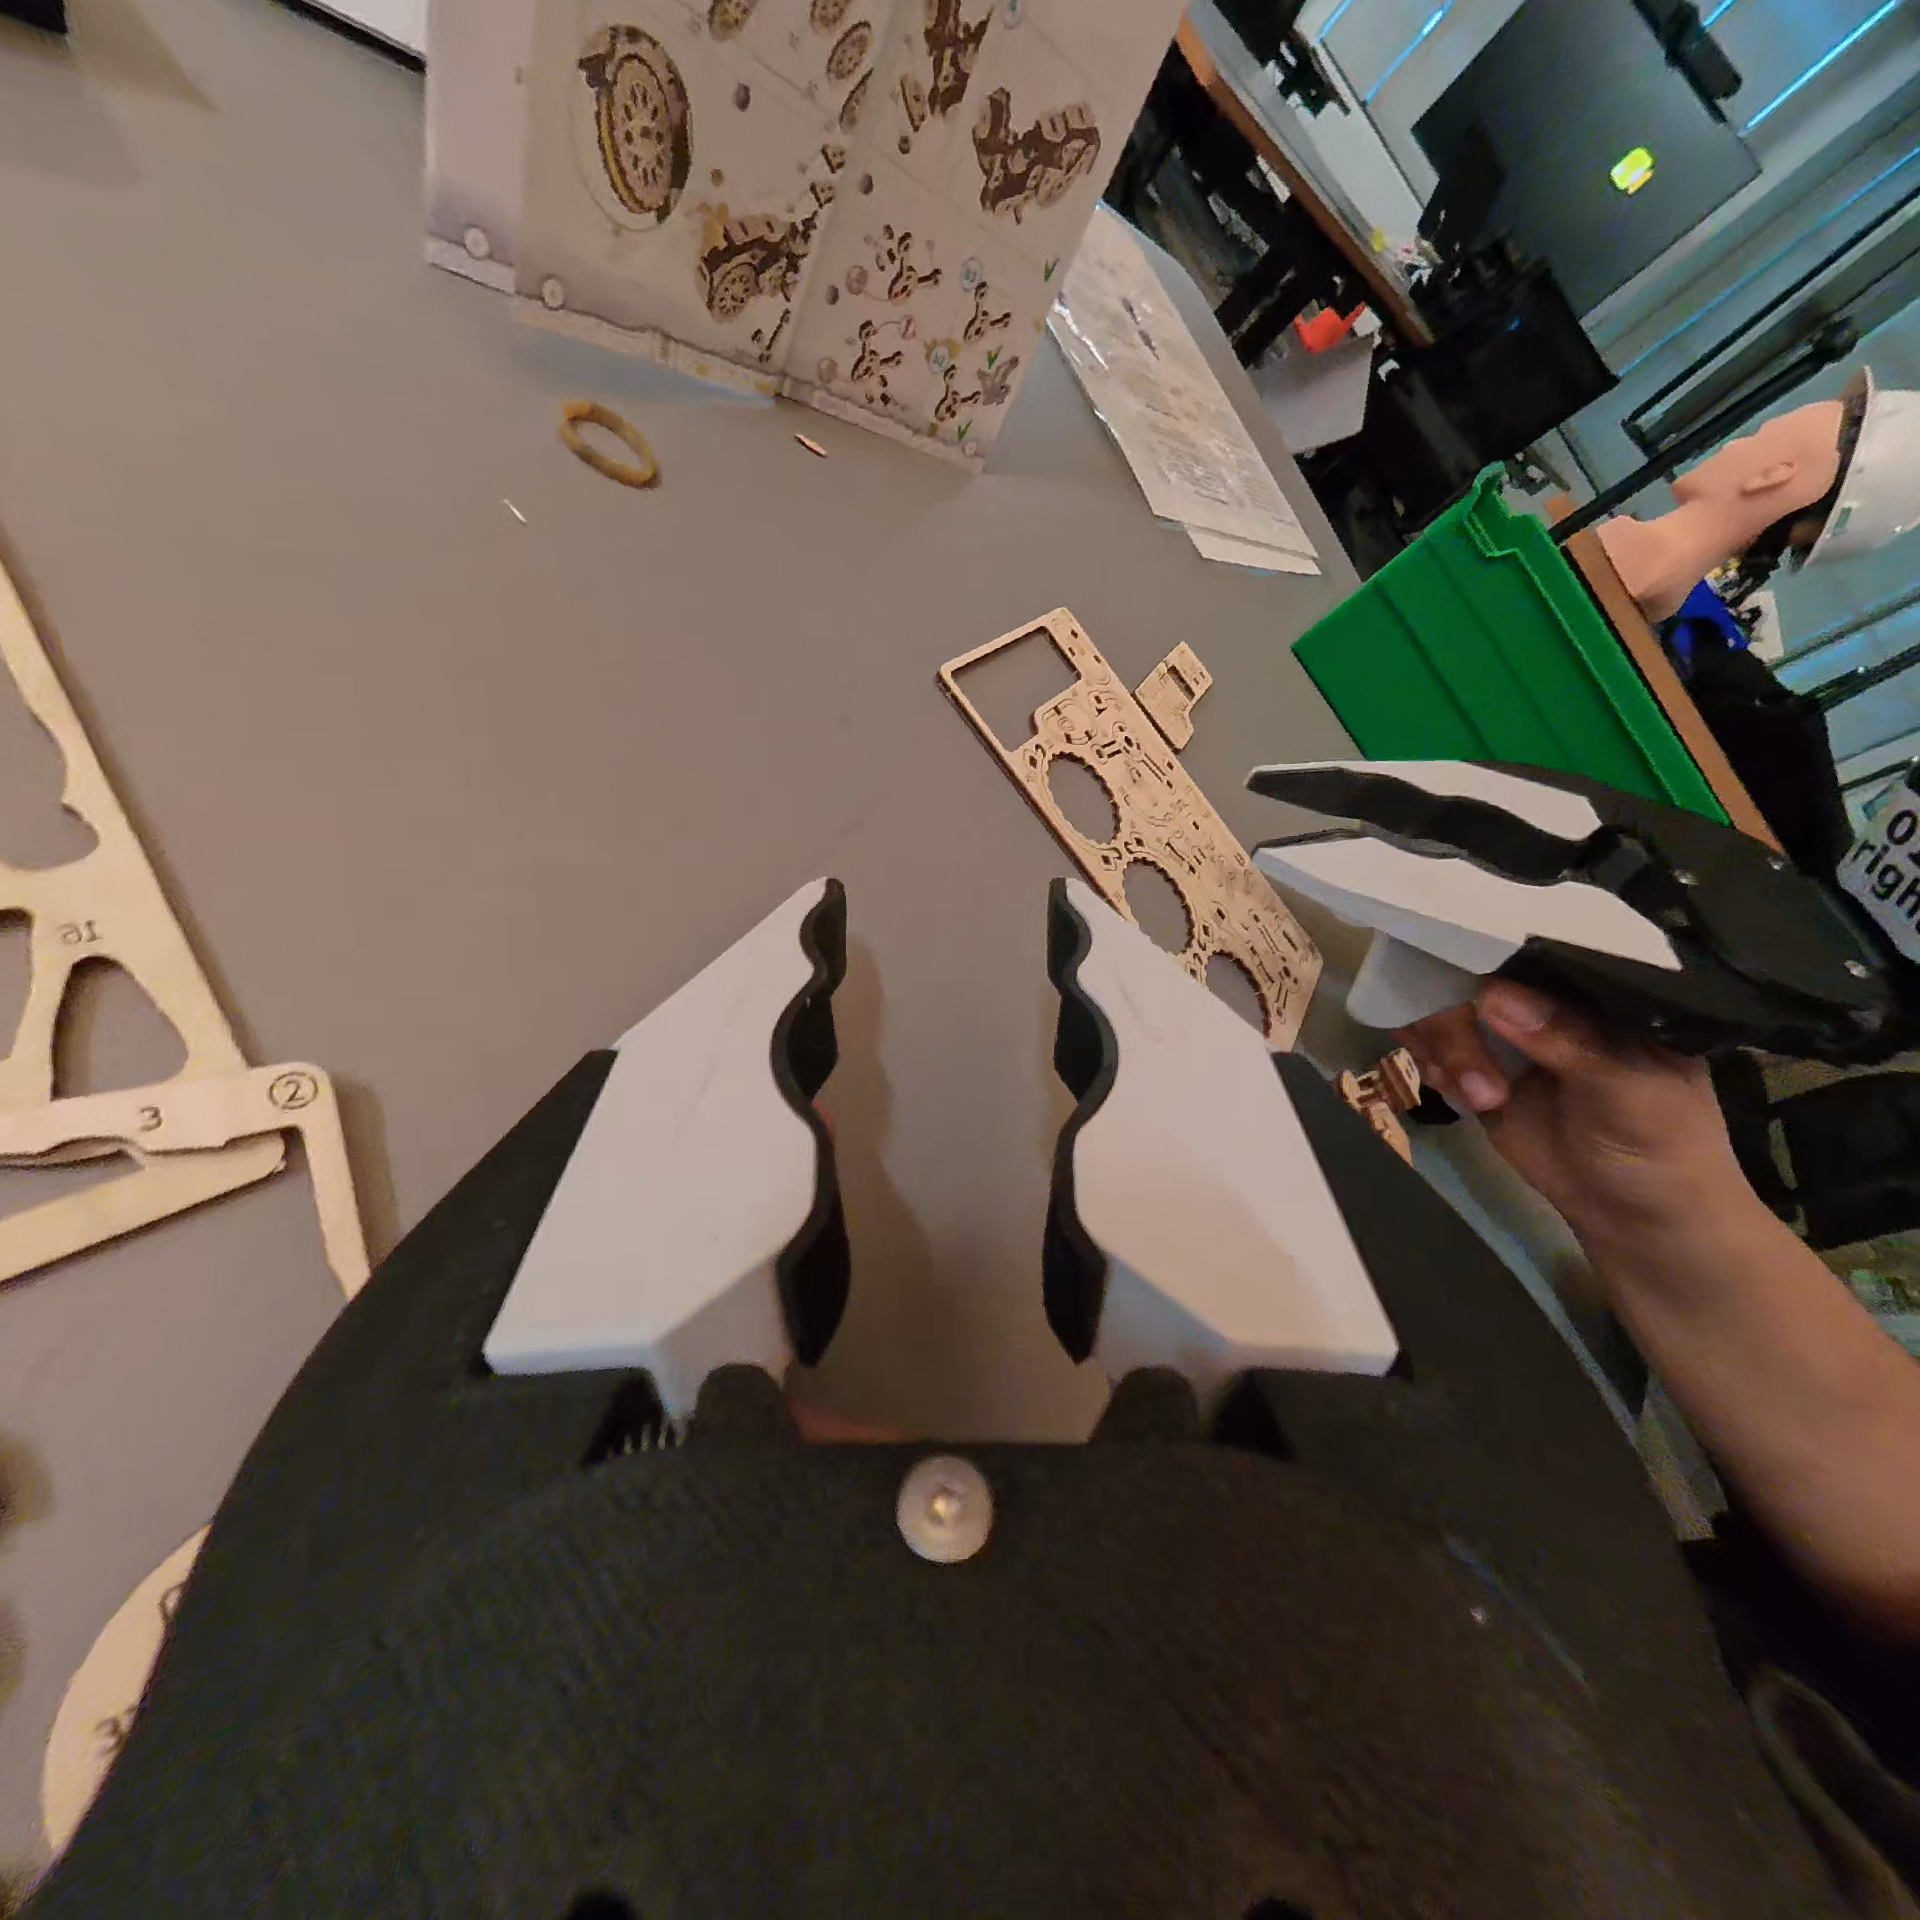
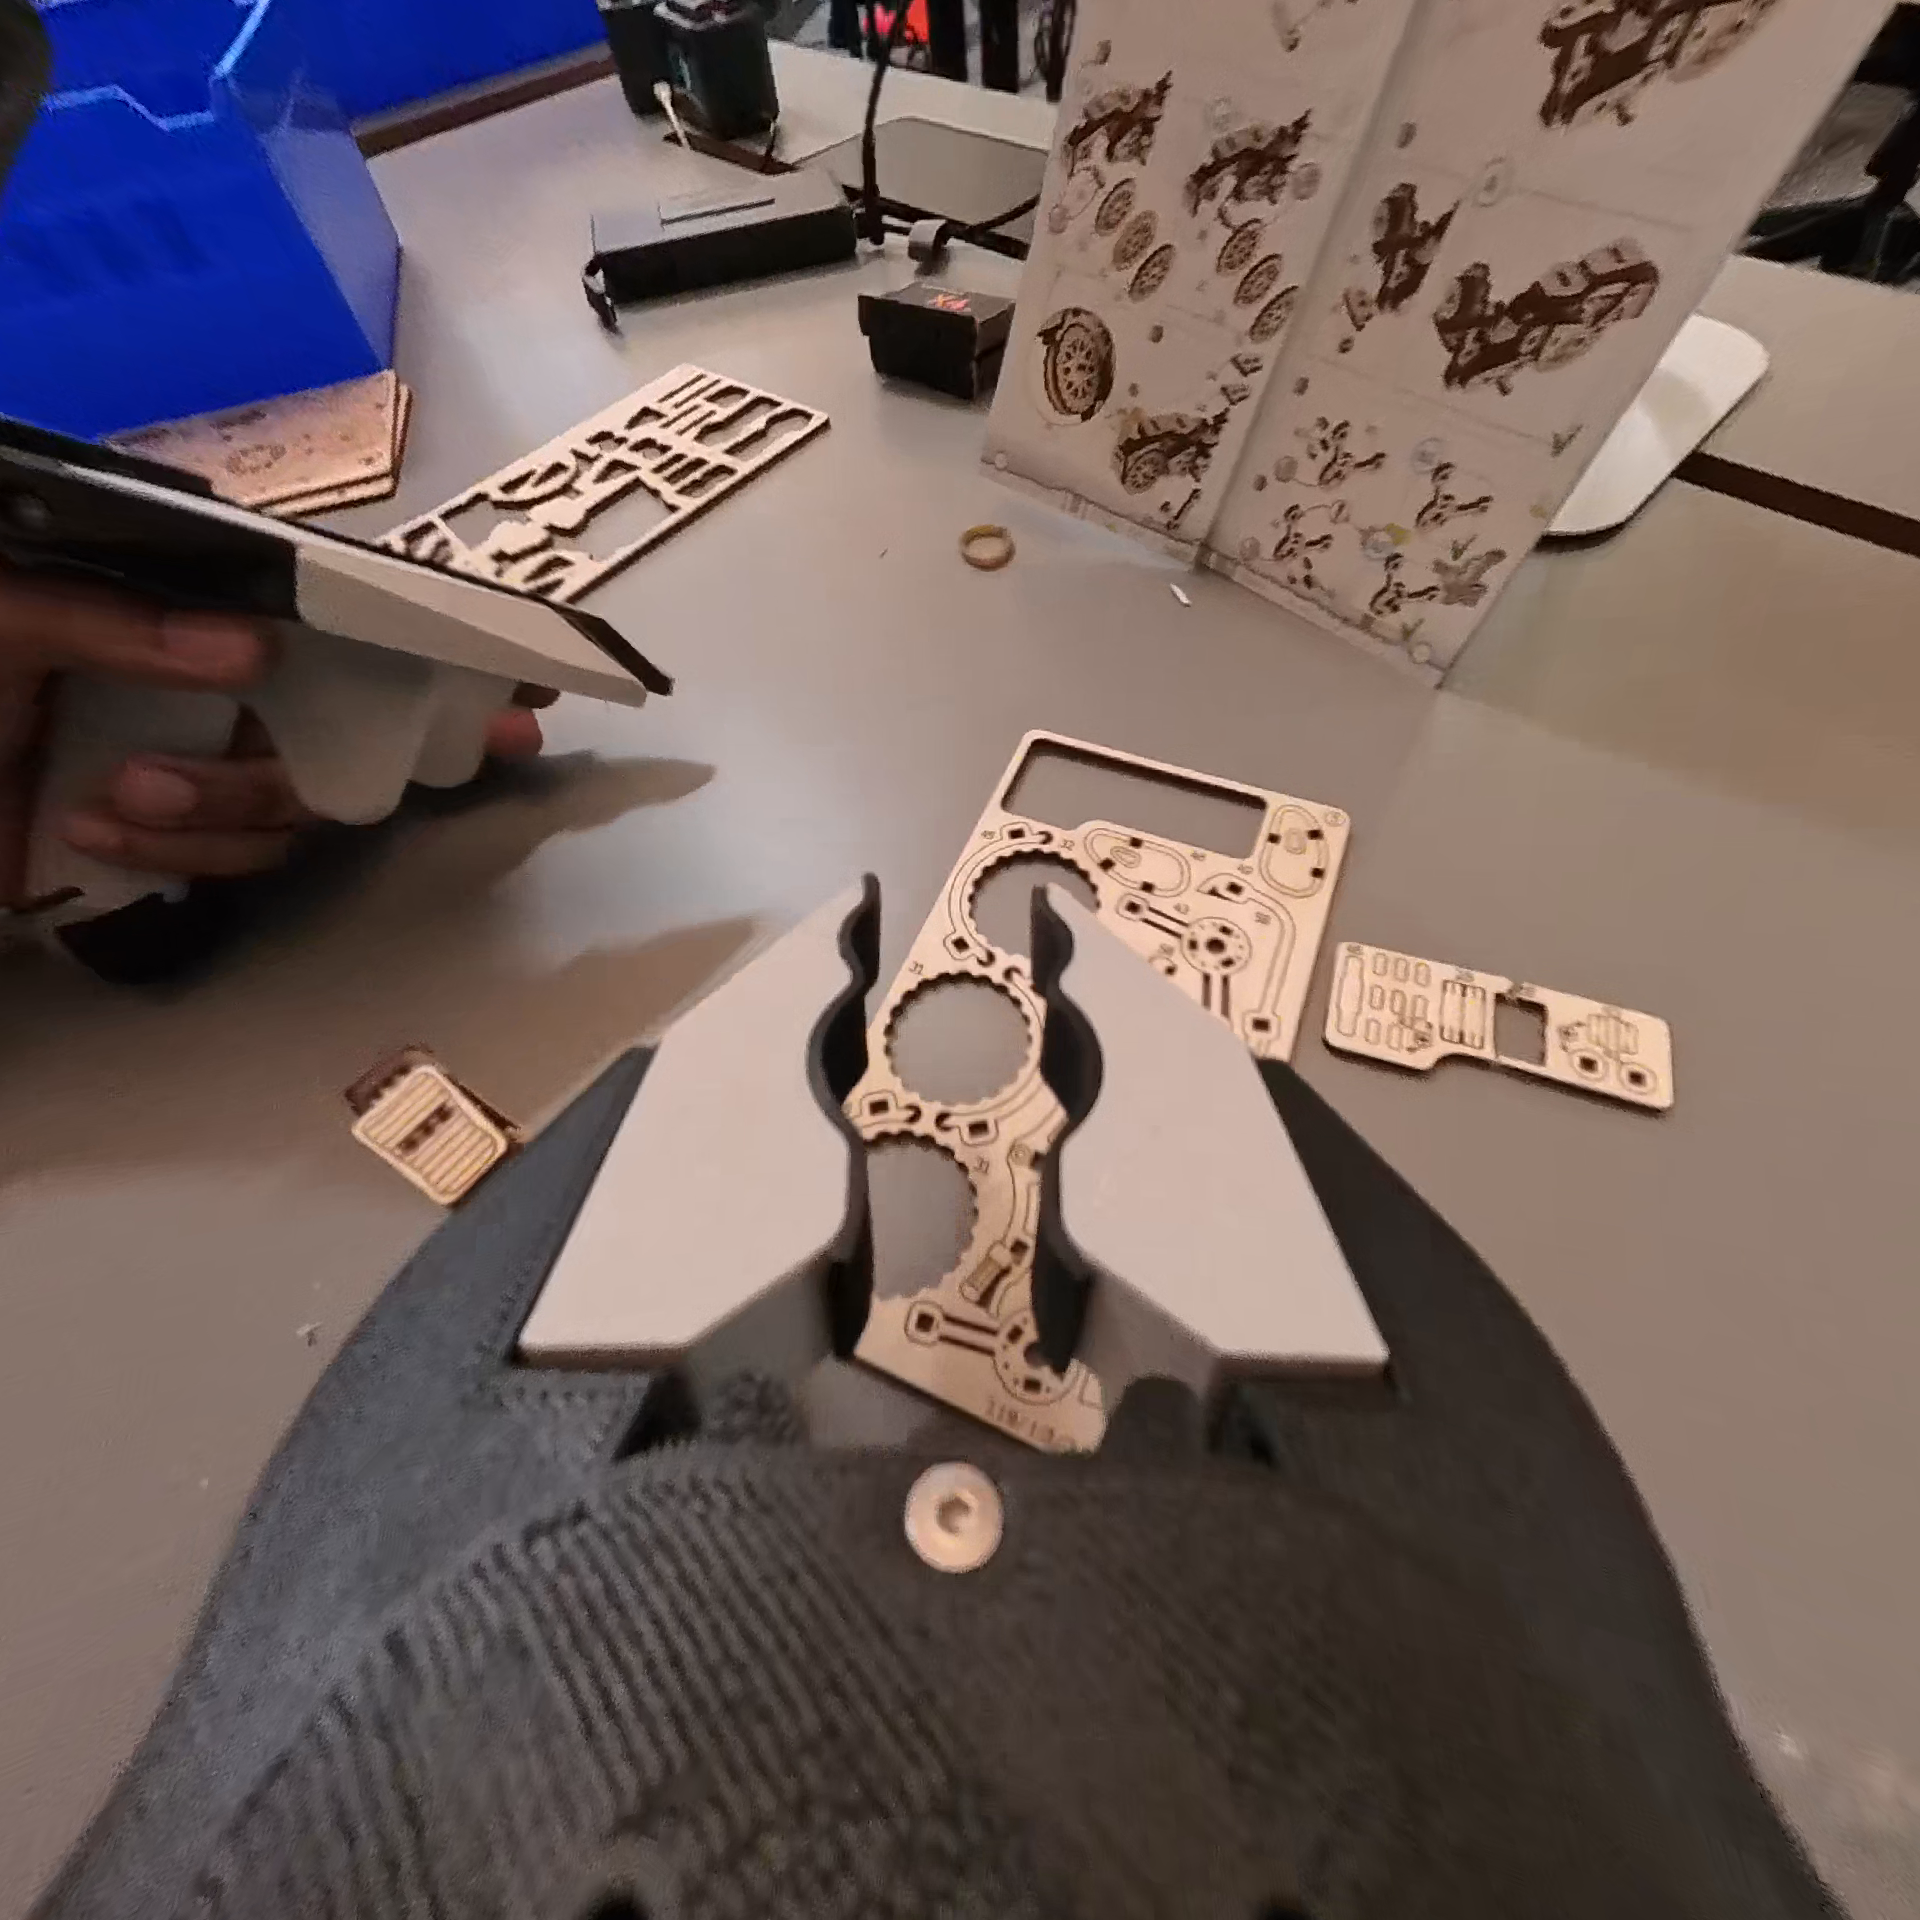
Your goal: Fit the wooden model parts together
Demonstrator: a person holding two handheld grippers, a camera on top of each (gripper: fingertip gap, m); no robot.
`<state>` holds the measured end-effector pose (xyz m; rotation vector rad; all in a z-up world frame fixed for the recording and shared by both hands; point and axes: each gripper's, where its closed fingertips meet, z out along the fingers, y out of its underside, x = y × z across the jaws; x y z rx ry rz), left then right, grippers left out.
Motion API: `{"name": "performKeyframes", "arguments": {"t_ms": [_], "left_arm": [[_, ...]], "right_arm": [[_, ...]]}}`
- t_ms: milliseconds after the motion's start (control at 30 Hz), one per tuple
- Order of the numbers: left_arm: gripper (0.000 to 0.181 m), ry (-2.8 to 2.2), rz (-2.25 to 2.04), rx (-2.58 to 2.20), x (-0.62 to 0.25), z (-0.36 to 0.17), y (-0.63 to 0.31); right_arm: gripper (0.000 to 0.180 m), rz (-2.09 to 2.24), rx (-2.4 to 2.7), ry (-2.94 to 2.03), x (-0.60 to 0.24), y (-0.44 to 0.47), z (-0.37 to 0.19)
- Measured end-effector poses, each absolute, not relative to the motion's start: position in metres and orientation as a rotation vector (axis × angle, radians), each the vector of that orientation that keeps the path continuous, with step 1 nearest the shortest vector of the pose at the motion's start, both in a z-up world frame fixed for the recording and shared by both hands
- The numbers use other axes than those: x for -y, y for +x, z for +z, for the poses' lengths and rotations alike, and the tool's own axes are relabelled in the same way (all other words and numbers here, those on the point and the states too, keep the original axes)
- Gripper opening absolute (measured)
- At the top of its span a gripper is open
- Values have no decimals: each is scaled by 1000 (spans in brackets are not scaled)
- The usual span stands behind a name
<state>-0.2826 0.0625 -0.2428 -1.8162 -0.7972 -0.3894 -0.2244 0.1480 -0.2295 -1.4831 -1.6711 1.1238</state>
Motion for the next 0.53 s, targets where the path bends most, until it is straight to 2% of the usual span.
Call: {"name": "performKeyframes", "arguments": {"t_ms": [533], "left_arm": [[35, -1891, -423, 740, -91, -248, -266]], "right_arm": [[24, 1006, 1627, -1486, -168, -205, -233]]}}
